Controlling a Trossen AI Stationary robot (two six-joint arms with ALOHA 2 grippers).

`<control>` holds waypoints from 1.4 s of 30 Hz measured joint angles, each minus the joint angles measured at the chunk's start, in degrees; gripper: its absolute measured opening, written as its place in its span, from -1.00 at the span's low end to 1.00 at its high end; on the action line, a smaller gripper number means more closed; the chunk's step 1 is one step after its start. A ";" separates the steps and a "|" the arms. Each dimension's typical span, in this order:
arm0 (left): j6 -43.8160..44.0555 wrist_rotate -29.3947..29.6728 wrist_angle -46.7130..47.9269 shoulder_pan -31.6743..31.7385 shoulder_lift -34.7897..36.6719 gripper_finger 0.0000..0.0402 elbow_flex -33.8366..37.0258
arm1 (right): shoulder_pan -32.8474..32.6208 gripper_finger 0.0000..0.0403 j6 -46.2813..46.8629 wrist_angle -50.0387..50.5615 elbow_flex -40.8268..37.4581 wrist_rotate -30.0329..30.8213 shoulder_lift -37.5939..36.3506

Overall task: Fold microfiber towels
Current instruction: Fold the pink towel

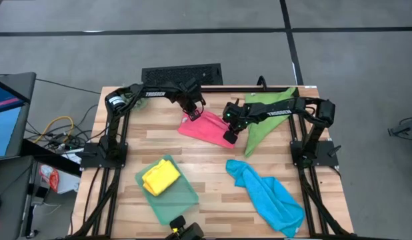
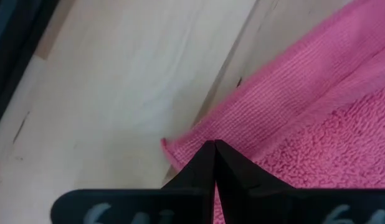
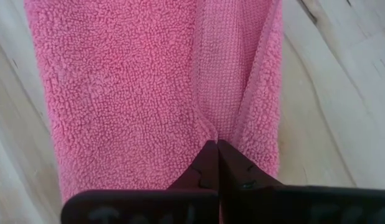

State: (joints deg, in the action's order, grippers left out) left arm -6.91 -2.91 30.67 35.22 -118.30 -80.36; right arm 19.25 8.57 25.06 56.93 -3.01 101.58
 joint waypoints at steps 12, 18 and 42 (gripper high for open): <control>0.58 0.82 1.47 0.17 -0.12 -1.00 0.00 | 0.54 -0.95 0.01 3.35 0.00 0.00 -0.29; 0.77 -0.09 2.55 0.26 -1.63 -1.00 -0.36 | 1.52 -0.95 0.41 4.66 -0.01 0.31 -1.89; 2.00 0.02 2.98 0.28 -2.27 -1.00 -0.17 | 4.59 -0.95 -0.31 9.15 -0.02 1.97 -4.26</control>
State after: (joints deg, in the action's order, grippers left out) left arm -4.91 -2.90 33.65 35.51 -120.57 -80.53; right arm 23.84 8.26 34.21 56.90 -1.03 97.32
